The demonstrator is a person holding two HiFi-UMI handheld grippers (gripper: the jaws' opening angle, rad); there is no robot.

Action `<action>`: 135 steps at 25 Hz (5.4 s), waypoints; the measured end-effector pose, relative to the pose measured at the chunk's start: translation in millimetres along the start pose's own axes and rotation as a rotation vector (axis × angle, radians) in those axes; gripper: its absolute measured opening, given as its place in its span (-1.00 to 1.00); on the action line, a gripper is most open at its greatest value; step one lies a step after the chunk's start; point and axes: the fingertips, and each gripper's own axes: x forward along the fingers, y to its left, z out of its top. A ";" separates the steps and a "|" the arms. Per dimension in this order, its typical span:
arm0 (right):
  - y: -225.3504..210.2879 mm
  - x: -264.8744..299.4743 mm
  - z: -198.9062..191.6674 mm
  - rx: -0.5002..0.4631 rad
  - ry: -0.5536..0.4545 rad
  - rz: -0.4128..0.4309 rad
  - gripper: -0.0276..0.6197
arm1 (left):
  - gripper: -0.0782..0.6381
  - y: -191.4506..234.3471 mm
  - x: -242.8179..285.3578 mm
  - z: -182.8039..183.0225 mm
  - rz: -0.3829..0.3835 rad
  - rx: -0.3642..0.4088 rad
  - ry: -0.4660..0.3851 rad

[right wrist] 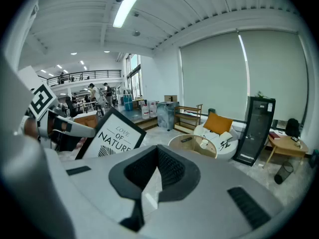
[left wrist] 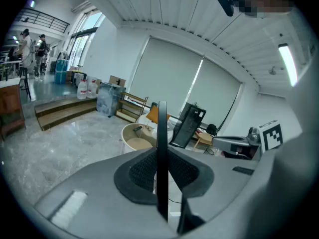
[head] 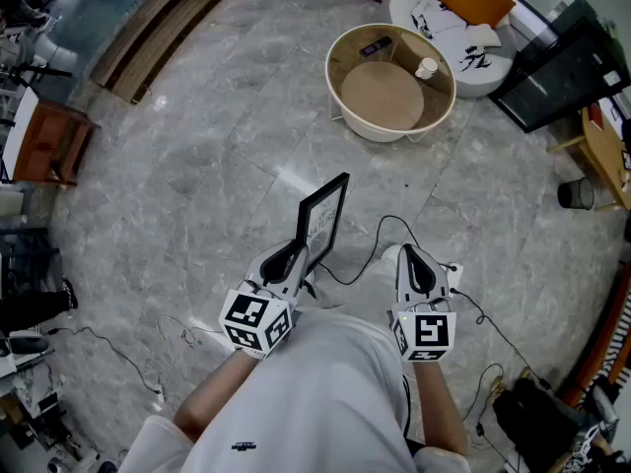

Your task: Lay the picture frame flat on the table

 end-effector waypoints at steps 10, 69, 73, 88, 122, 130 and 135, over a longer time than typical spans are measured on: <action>46.0 -50.5 -15.0 0.005 -0.030 0.039 -0.90 | -0.62 -18.6 -37.0 -19.6 -0.033 0.018 -0.033; -250.8 250.3 139.6 0.161 -0.013 -0.110 -0.90 | -0.62 51.2 335.5 243.7 -0.057 -0.051 -0.031; -267.0 268.2 147.2 0.149 0.002 -0.093 -0.90 | -0.62 53.1 353.9 257.5 -0.046 -0.061 -0.036; -405.6 363.4 171.0 0.058 0.025 0.114 -0.90 | -0.62 8.1 483.8 307.4 0.100 -0.064 -0.012; -415.5 550.6 90.8 0.069 0.203 0.264 -0.90 | -0.62 116.7 633.7 225.1 0.160 -0.325 0.144; -402.9 611.5 25.5 0.080 0.248 0.265 -0.90 | -0.62 173.9 688.3 159.2 0.162 -0.429 0.122; -396.8 638.9 0.2 0.079 0.267 0.261 -0.90 | -0.62 197.4 714.5 124.2 0.157 -0.491 0.118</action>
